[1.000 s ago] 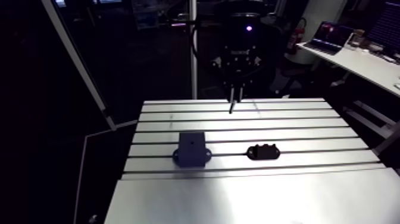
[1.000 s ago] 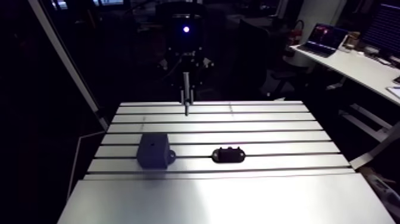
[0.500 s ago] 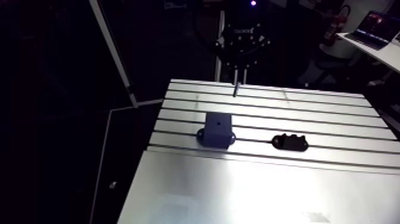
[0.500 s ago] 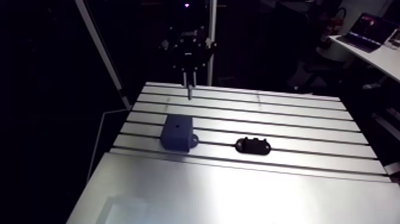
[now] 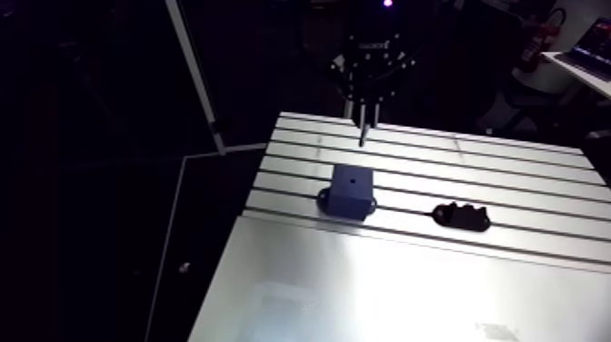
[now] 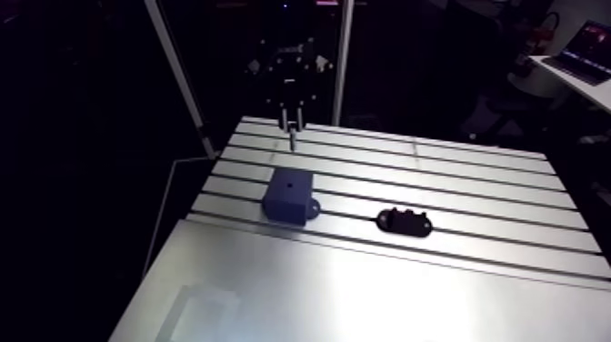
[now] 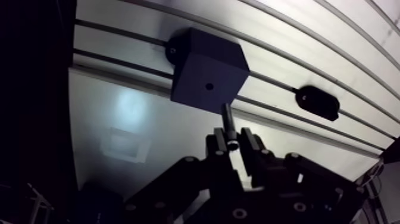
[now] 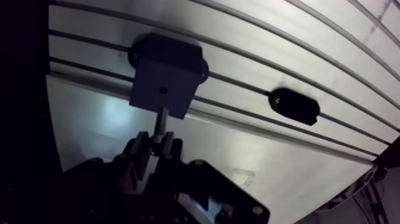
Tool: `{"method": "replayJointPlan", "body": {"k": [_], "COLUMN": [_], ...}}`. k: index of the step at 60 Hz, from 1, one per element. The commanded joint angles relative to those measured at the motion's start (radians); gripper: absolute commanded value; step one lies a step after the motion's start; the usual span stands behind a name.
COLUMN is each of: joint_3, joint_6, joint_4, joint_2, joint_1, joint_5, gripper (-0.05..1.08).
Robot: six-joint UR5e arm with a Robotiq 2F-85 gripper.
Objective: Pick up the M10 bolt and insert it into the hole until fully seated.
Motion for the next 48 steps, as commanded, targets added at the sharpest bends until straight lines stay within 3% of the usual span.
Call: {"method": "replayJointPlan", "body": {"k": [1, 48], "joint_3": [0.007, 0.063], "joint_6": [0.008, 0.029], "joint_4": [-0.002, -0.018], "joint_2": [-0.001, -0.001], "joint_1": [0.019, 0.017], "joint_5": [-0.001, -0.003], "gripper": [1.08, 1.08]}}
